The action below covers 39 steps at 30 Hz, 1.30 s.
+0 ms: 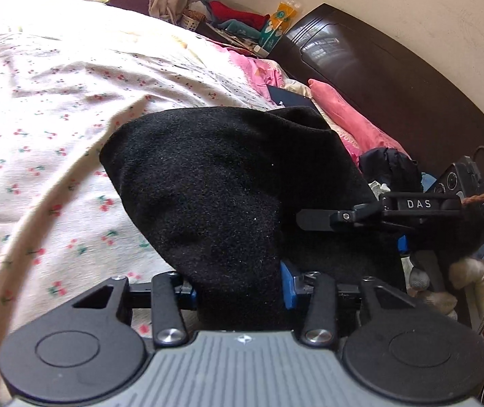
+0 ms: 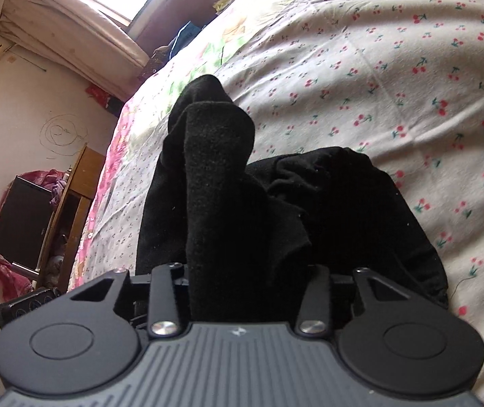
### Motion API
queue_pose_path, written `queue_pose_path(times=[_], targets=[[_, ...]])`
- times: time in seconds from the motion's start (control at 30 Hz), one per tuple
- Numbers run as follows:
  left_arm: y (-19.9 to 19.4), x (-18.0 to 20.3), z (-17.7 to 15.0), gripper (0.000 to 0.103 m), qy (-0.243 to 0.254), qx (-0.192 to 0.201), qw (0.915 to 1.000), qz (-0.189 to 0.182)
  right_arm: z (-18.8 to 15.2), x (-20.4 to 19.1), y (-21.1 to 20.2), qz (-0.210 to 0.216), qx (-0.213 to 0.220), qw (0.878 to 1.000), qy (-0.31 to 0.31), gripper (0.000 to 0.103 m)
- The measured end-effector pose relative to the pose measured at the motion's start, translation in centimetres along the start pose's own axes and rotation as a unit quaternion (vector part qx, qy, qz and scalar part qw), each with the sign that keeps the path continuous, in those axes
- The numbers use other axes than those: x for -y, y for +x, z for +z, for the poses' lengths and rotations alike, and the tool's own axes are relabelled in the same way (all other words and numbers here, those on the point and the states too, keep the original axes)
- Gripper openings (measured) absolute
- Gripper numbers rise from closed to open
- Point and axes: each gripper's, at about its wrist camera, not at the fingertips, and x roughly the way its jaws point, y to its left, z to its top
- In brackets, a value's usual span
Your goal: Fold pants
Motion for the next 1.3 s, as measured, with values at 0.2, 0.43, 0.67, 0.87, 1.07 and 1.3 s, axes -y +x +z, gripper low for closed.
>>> queue_pose_path(times=[0.2, 0.43, 0.67, 0.87, 1.07, 1.3], targets=[[-2.8, -3.1, -1.2, 0.061, 0.001, -0.039, 0.9985, 0.037, -3.1, -2.1, 2.6, 0.006, -0.018, 1.000, 0.006, 0.048], [-2.2, -2.6, -3.1, 0.077, -0.003, -0.015, 0.9979, 0.062, -4.6, 0.4, 0.5, -0.044, 0.064, 0.996, 0.054, 0.053], [-3.0, -2.9, -4.7, 0.082, -0.025, -0.005, 0.9967, 0.077, -4.8, -1.3, 0.3, -0.071, 0.072, 0.995, -0.010, 0.037], [-4.0, -0.4, -4.5, 0.080, 0.036, 0.041, 0.9954, 0.078, -5.0, -1.7, -0.2, -0.087, 0.093, 0.992, -0.024, 0.025], [-1.5, -0.4, -5.6, 0.083, 0.062, 0.004, 0.9913, 0.116, -6.1, 1.8, 1.4, -0.115, 0.107, 0.988, 0.005, 0.043], [-3.2, -1.3, -5.7, 0.085, 0.027, 0.026, 0.9947, 0.095, -7.3, 0.2, -1.8, -0.114, 0.151, 0.982, 0.003, 0.052]])
